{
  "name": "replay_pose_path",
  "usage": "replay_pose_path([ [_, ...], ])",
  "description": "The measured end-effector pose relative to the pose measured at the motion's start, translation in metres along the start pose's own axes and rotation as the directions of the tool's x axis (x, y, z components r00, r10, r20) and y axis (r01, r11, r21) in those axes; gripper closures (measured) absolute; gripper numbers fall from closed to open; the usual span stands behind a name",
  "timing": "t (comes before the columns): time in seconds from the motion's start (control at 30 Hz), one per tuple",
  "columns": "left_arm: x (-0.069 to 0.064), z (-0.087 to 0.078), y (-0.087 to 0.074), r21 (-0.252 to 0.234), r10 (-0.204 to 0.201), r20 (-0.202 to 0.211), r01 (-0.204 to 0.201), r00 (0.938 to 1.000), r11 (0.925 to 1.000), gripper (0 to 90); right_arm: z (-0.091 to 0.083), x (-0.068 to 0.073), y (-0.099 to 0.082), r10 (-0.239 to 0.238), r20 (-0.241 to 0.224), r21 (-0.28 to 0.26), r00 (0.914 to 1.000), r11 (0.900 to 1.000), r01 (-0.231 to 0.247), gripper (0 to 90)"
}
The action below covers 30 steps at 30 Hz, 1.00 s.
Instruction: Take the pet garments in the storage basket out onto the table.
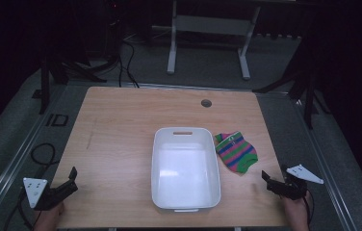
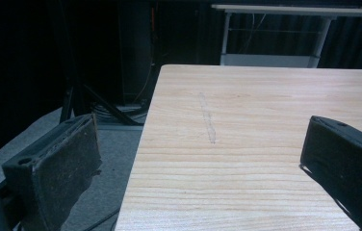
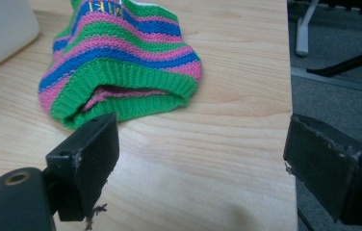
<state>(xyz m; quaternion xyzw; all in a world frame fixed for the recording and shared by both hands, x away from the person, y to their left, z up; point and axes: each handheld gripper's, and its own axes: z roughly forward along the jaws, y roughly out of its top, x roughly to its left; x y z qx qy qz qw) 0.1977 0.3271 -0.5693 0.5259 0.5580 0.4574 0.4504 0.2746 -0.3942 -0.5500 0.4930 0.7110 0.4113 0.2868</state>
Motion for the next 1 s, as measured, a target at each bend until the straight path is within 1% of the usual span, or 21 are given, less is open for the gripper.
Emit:
replay_pose_path([
  [0.03,0.0,0.0,0.0,0.0,0.0,-0.001,0.0,1.0,1.0,0.9,-0.001,0.0,-0.002,0.005,-0.005,-0.002,1.0,1.0,-0.005,12.2],
  [0.1,0.0,0.0,0.0,-0.001,-0.001,-0.001,0.001,1.0,1.0,0.9,-0.003,0.0,-0.005,-0.008,0.007,0.0,0.9999,1.0,0.008,12.2],
  [0.2,0.0,0.0,0.0,0.001,-0.001,-0.002,0.001,1.0,1.0,0.9,-0.007,-0.001,-0.01,-0.006,0.045,-0.026,0.999,0.9996,0.008,12.2],
  [0.27,0.0,0.0,0.0,0.0,-0.002,-0.003,0.002,1.0,1.0,0.9,-0.012,-0.002,-0.013,0.003,0.08,-0.056,0.9968,0.9984,0.002,12.2],
  [0.37,0.0,0.0,0.0,0.001,0.0,-0.004,0.0,1.0,1.0,1.0,-0.017,-0.005,-0.016,0.04,0.117,-0.103,0.9923,0.9943,-0.028,12.2],
  [0.43,0.0,0.0,0.0,0.001,0.001,-0.005,-0.001,1.0,1.0,0.9,-0.019,-0.008,-0.018,0.07,0.126,-0.122,0.9895,0.991,-0.055,12.3],
  [0.5,0.0,0.0,0.0,0.001,0.0,-0.005,0.0,1.0,1.0,1.0,-0.019,-0.008,-0.018,0.07,0.126,-0.122,0.9895,0.991,-0.055,12.3],
  [0.53,0.0,0.0,0.0,0.001,-0.003,-0.006,0.003,1.0,1.0,0.9,-0.019,-0.008,-0.018,0.086,0.142,-0.14,0.9861,0.9879,-0.066,12.8],
  [0.7,0.0,0.0,0.0,0.003,-0.005,-0.005,0.005,1.0,1.0,0.9,-0.017,-0.005,-0.017,0.047,0.158,-0.118,0.9863,0.9926,-0.028,13.3],
  [0.93,0.0,0.0,0.0,0.003,-0.003,-0.005,0.003,1.0,1.0,0.9,-0.016,-0.006,-0.016,0.049,0.147,-0.11,0.9879,0.9934,-0.033,14.1],
  [1.0,0.0,0.0,0.0,0.002,-0.003,-0.005,0.003,1.0,1.0,0.9,-0.015,-0.005,-0.016,0.043,0.148,-0.106,0.988,0.994,-0.028,14.1],
])
